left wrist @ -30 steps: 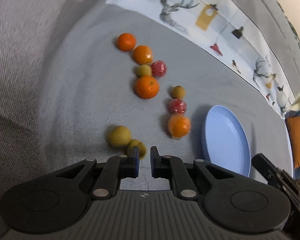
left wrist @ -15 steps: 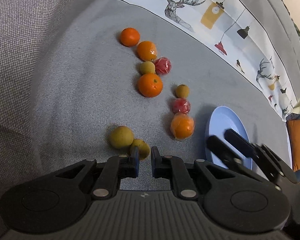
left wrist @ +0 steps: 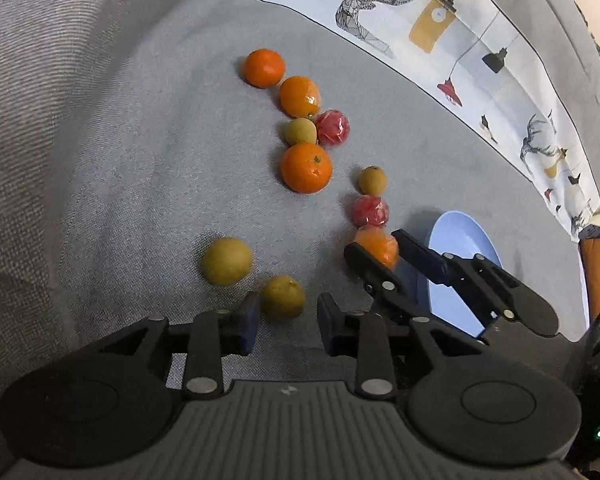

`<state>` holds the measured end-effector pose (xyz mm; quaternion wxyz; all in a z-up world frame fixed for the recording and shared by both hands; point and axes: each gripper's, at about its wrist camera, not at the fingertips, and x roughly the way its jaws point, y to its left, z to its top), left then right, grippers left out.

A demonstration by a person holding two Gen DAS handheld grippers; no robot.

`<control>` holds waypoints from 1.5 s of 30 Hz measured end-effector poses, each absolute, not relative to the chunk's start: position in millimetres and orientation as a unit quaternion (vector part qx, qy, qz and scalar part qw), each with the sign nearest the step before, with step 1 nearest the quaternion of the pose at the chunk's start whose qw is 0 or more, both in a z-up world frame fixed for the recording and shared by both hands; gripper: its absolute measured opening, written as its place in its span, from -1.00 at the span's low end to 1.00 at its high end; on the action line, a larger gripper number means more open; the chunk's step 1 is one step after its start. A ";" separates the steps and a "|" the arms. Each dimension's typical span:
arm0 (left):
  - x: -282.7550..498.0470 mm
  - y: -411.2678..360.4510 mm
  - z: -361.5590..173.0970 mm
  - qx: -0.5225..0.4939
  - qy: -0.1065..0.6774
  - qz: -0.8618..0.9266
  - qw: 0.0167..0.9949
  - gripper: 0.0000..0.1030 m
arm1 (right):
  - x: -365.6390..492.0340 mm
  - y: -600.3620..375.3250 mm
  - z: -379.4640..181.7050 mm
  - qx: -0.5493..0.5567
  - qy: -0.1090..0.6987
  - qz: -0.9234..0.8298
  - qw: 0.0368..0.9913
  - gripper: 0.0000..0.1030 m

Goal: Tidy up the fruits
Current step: 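Grasp a small yellow fruit with the left tool while the right tool grasps a wrapped orange, then carry the yellow fruit and wrapped orange over the blue plate with both tools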

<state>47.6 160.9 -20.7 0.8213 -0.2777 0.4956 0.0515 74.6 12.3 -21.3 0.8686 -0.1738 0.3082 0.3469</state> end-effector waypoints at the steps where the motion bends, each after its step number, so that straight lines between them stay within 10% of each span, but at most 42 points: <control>1: 48.4 159.9 -20.4 -0.273 0.496 0.052 0.823 -0.47 | 73.6 10.8 -20.1 -0.172 0.308 0.347 0.869 -0.24; 45: 32.3 77.6 13.8 -0.043 0.425 0.047 0.903 -0.54 | 15.6 -120.4 51.9 -0.070 0.283 0.304 0.907 -0.23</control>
